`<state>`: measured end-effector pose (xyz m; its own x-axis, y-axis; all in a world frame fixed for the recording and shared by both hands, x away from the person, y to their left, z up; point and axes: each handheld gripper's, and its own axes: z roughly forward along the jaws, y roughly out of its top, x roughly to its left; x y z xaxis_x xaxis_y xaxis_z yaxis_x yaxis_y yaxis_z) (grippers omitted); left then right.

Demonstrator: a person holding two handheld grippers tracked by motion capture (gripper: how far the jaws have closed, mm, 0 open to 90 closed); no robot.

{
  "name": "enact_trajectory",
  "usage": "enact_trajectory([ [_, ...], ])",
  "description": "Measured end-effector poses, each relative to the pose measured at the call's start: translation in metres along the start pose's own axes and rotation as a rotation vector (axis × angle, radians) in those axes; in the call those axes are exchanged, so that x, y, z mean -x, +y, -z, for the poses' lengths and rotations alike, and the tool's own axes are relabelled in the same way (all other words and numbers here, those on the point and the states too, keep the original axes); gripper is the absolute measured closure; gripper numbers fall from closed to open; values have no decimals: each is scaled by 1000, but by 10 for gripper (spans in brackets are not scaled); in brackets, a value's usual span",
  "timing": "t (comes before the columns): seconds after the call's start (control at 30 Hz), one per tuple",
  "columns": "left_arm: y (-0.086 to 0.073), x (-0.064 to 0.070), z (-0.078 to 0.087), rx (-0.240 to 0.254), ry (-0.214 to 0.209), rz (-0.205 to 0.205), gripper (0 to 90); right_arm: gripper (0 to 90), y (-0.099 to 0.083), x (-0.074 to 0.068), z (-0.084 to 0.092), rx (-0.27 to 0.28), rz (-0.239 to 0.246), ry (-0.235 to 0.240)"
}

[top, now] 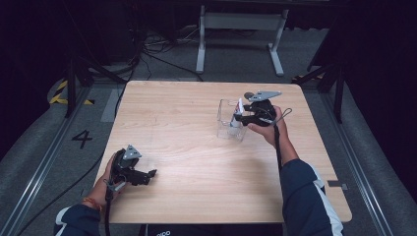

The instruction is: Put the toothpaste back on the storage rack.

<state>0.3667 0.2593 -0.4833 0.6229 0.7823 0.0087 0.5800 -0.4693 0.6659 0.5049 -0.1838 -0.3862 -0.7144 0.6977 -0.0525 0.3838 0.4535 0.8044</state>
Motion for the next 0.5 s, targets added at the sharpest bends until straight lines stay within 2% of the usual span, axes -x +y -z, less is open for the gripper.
enact_trajectory([
  [0.23, 0, 0, 0, -1, 1, 2, 5, 418, 1, -4, 11, -3, 18, -11],
  [0.5, 0, 0, 0, -1, 1, 2, 5, 409, 2, -13, 23, -23, 61, -23],
])
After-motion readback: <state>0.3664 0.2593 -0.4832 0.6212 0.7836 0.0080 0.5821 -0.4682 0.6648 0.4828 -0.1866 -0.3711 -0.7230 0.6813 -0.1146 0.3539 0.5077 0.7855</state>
